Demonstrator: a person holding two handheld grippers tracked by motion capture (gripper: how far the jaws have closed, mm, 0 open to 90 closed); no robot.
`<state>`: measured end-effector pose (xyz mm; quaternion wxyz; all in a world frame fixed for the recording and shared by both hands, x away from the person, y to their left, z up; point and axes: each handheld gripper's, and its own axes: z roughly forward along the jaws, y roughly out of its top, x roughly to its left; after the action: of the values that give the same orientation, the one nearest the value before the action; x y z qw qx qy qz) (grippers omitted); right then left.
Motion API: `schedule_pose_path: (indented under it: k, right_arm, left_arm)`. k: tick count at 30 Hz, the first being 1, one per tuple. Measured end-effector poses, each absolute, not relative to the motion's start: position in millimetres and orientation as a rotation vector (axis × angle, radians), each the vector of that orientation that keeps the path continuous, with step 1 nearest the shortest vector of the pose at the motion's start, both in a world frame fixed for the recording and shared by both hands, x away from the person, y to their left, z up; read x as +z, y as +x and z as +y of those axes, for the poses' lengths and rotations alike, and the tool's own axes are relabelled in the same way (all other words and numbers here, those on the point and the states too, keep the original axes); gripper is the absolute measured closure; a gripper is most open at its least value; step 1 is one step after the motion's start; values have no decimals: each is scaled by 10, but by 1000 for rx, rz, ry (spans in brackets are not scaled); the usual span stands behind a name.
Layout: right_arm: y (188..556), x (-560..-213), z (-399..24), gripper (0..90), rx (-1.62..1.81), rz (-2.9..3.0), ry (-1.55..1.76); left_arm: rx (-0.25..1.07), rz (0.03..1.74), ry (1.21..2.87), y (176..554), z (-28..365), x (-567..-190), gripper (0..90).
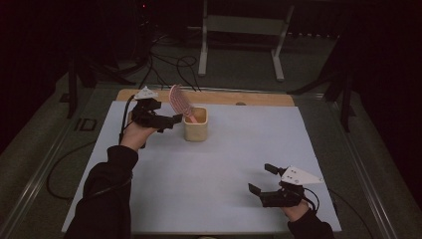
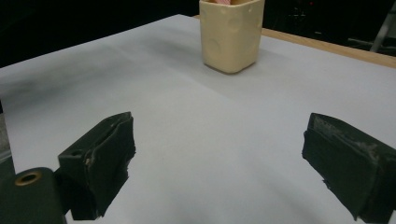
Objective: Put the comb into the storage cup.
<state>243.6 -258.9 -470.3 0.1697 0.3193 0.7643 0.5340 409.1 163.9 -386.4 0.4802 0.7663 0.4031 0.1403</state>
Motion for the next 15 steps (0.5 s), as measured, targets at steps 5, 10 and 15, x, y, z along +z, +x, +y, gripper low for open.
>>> schedule_pose_path:
  k: [5,10,15]
  right_arm:
    - [2440,-4708,-2590,89,1517,2175,903]
    - [2443,-4713,-2585,89,1508,2178,897]
    - [2451,-4711,-2598,89,1507,2171,900]
  left_arm:
    - [340,975,1877,4027,1673,-3888,1]
    - [339,952,1888,3922,1705,-3939,1]
    - [326,947,1890,3836,1734,-3995,1]
